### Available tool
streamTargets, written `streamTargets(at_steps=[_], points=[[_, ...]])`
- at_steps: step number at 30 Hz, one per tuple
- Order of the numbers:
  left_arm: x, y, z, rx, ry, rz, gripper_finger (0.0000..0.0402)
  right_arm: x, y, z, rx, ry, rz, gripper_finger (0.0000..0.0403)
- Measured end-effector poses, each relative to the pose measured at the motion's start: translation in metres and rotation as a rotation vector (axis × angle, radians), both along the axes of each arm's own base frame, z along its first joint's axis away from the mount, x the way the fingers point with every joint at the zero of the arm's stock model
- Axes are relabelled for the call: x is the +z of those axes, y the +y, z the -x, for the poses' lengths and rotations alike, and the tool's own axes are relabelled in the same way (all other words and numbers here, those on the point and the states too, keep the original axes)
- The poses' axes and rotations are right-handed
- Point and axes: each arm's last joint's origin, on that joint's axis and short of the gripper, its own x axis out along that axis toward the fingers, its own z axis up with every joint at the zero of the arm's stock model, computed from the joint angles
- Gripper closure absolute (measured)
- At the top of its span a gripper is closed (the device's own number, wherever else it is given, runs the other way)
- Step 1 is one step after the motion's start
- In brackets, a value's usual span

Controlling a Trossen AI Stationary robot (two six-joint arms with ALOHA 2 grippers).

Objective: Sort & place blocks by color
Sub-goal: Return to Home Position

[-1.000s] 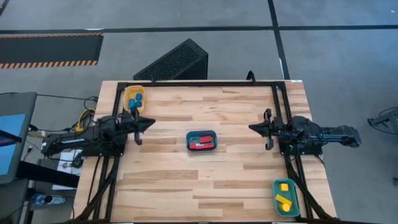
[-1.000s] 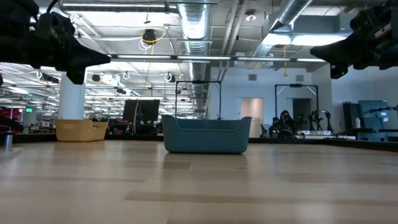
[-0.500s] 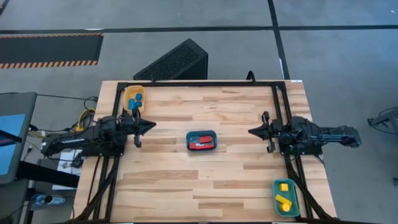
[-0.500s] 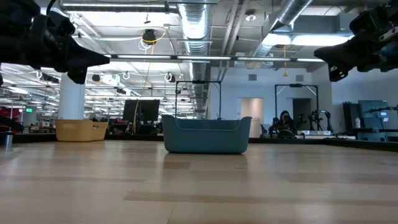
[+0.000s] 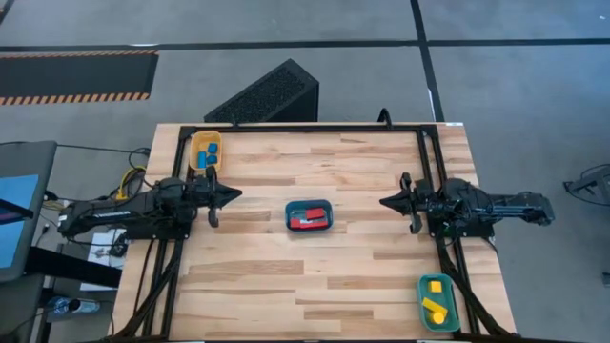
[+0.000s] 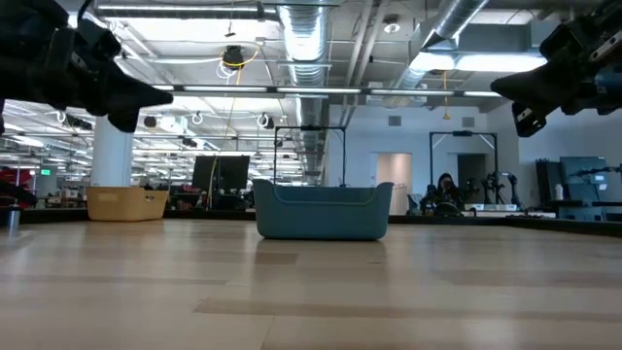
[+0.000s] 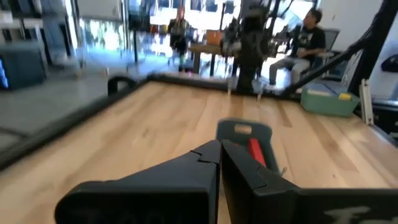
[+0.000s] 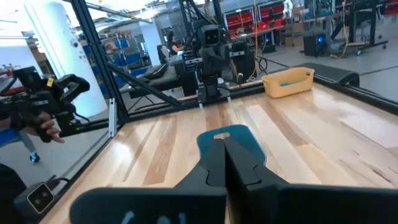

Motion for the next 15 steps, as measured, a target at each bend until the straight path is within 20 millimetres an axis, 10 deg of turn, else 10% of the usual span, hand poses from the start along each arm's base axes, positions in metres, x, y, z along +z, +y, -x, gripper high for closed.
streamTargets(at_steps=[15], points=[[0.0071,-0.001,0.0071,0.006,-0.074,-0.114,0.0401,-0.0003,0.0,0.0,0.001,0.002,0.011,0.0367]])
